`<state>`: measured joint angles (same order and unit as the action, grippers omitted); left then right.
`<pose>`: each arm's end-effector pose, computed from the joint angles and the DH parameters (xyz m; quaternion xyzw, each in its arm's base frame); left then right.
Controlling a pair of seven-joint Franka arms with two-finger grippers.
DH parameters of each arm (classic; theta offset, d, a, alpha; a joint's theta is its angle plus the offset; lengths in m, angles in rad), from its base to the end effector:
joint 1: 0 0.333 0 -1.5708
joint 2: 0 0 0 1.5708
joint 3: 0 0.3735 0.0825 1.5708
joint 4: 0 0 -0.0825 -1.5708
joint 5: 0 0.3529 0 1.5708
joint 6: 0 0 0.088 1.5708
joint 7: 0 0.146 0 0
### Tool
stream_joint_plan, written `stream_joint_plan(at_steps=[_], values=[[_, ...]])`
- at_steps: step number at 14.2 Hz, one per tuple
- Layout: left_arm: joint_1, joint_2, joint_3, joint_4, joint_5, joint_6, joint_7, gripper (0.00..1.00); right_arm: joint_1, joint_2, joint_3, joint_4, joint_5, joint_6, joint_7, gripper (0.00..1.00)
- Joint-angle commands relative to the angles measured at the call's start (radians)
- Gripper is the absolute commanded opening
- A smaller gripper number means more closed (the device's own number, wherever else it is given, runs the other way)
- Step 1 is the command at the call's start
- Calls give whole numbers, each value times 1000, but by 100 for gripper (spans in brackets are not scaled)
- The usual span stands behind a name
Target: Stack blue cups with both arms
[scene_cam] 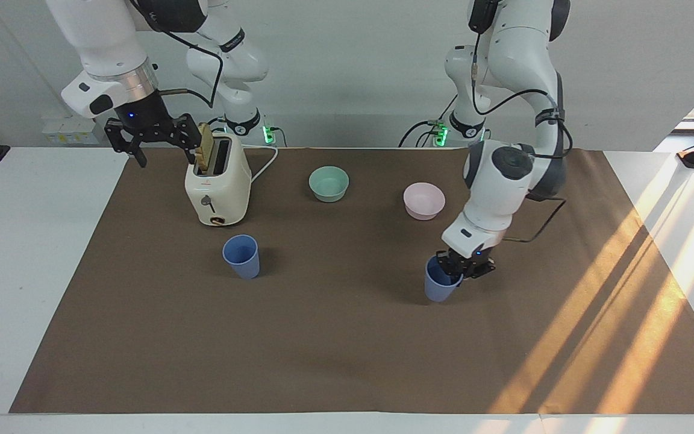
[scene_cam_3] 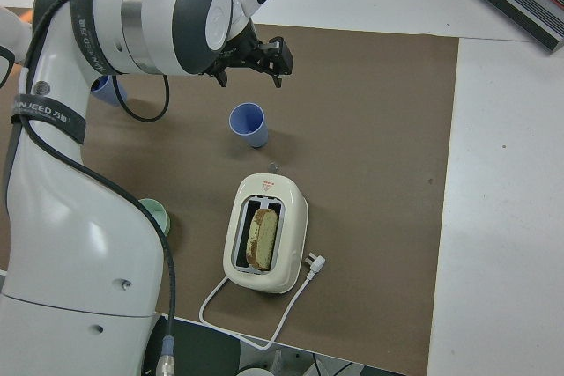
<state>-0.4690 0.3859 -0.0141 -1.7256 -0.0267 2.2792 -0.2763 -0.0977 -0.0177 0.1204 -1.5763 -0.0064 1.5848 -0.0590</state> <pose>0.5960 -0.3130 0.4078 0.9919 -0.0943 0.0728 0.0435 0.5195 0.0115 0.6510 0.9991 0.0408 0.0130 0.0045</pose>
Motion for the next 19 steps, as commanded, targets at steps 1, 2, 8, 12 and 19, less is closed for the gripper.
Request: stream_joint_plan(at_steps=[1,2,8,12,19], values=[[-88,-38,17,-103,-21,54,-76,0,-8,-22,4,-25,-7,3,7,100],[-104,-35,17,-112,-35,71,-90,0,-8,-22,4,-25,-7,3,7,100],[-89,-96,28,-95,-76,17,-78,100,-8,-22,4,-25,-7,3,7,100],[-13,-194,43,-95,-55,-111,-22,100,-10,-31,2,-41,-7,14,8,100],[298,-340,51,30,-47,-395,371,100,-23,-34,1,-178,-7,166,8,100]])
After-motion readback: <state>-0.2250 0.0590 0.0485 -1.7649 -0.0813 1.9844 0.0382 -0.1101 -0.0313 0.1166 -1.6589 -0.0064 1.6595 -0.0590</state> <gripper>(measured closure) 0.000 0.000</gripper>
